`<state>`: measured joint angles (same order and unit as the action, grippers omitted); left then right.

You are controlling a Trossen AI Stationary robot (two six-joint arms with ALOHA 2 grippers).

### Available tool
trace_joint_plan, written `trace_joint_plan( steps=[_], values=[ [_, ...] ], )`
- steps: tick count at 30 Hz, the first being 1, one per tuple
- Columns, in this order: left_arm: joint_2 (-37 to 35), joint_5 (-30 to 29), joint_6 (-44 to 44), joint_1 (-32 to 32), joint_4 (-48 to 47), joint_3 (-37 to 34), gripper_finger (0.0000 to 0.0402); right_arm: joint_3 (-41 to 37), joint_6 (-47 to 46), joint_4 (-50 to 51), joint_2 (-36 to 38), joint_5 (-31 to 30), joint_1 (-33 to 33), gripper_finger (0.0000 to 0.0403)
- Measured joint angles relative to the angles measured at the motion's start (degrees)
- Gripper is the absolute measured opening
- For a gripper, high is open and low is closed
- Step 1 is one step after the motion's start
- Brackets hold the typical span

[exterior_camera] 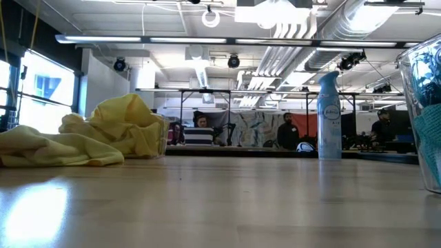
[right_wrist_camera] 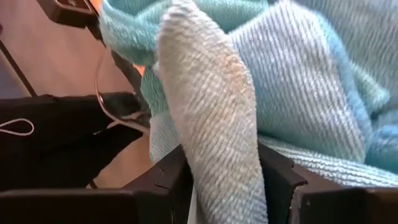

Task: Sort microfiber towel by color & place in baskets
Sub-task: Put the blue towel into the bottom transparent bin

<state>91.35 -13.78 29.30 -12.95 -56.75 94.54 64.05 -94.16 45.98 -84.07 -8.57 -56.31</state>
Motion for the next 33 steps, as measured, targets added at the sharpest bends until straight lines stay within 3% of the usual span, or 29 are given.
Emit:
trace_joint_plan(
  steps=[10, 16, 22, 33],
  values=[
    [0.17, -0.28, -0.46, 0.0, 0.0, 0.04, 0.0127, 0.0, 0.14, 0.58, 0.0, -4.38, 0.02, 0.0146],
    [0.72, -0.28, -0.69, 0.0, -0.11, 0.1, 0.0127, 0.02, 0.25, 3.74, 0.0, -3.42, -0.1, 0.019],
    [1.16, -0.26, -1.0, 0.0, -0.53, 0.07, 0.0127, 0.23, -3.48, 6.94, 0.81, 1.19, 0.08, 0.02],
    [1.18, -0.28, -0.98, 0.0, -1.53, 0.04, 0.0127, 15.25, -4.21, 23.13, 0.94, -4.73, -0.37, 0.02]
  ],
)
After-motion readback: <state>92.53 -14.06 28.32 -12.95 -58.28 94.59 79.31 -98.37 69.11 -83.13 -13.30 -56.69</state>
